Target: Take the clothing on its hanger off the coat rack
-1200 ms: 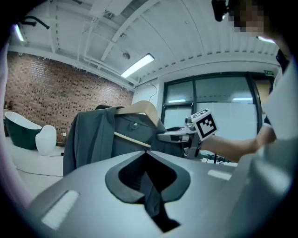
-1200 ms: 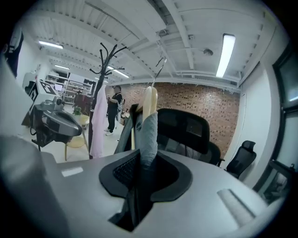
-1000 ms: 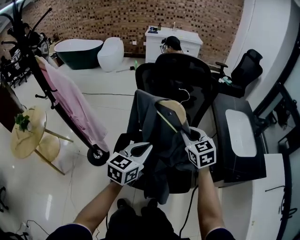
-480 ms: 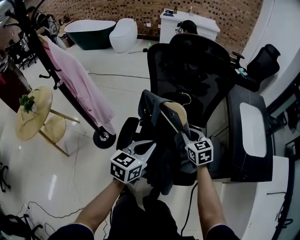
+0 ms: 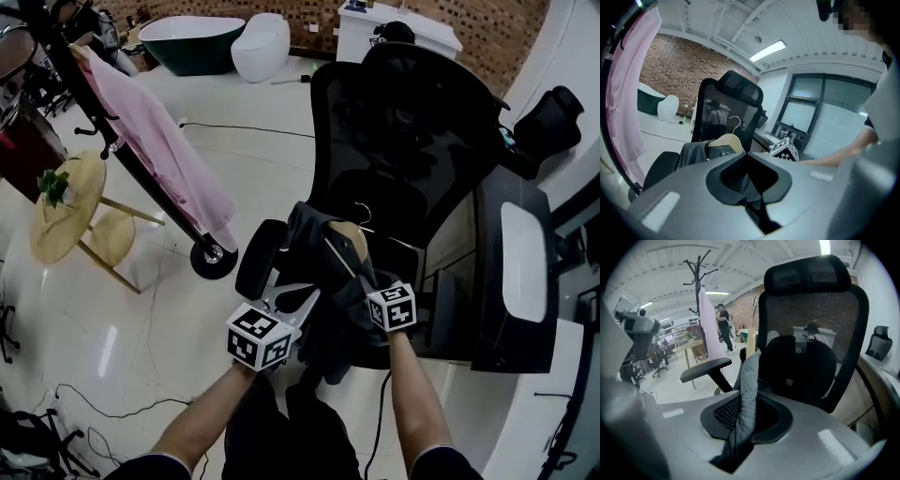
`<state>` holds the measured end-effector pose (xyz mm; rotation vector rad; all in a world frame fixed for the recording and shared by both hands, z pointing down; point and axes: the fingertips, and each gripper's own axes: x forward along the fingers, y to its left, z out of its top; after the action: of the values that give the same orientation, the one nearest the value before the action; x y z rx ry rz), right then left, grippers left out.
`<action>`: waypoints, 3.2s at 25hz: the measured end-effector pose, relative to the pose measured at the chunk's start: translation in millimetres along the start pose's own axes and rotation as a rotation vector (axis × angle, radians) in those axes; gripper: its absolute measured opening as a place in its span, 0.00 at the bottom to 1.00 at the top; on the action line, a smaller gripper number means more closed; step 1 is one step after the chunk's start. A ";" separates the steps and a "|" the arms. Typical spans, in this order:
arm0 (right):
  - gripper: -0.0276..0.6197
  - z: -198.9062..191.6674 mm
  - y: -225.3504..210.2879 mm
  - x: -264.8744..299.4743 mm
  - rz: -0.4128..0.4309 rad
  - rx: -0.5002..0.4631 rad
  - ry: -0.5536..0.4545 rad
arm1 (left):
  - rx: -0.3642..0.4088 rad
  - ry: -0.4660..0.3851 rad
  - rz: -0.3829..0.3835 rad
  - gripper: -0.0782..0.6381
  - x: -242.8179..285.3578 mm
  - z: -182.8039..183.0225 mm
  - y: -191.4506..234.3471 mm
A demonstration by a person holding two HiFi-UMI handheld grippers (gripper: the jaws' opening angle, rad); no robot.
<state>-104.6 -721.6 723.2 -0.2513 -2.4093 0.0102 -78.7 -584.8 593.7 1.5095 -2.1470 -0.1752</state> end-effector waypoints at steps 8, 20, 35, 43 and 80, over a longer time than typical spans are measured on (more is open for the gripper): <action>0.14 -36.6 -3.3 34.8 -0.030 0.067 0.051 | -0.057 0.049 -0.007 0.12 13.0 -31.5 7.3; 0.24 -16.1 -28.5 -23.2 -0.168 0.076 -0.044 | -0.020 0.023 -0.042 0.12 16.8 -1.5 5.4; 0.11 171.2 18.4 -201.8 -0.087 0.057 -0.605 | 0.103 -0.150 -0.140 0.12 7.9 117.1 -62.0; 0.05 236.3 41.9 -278.8 -0.015 0.026 -0.810 | 0.172 -0.249 -0.184 0.12 -8.4 174.7 -102.1; 0.04 247.2 46.4 -288.4 0.015 0.025 -0.812 | 0.209 -0.291 -0.202 0.12 -13.5 192.2 -119.0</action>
<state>-47.0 -713.9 345.0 -0.2917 -3.2101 0.1809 -65.2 -651.6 377.7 1.9251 -2.2899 -0.2605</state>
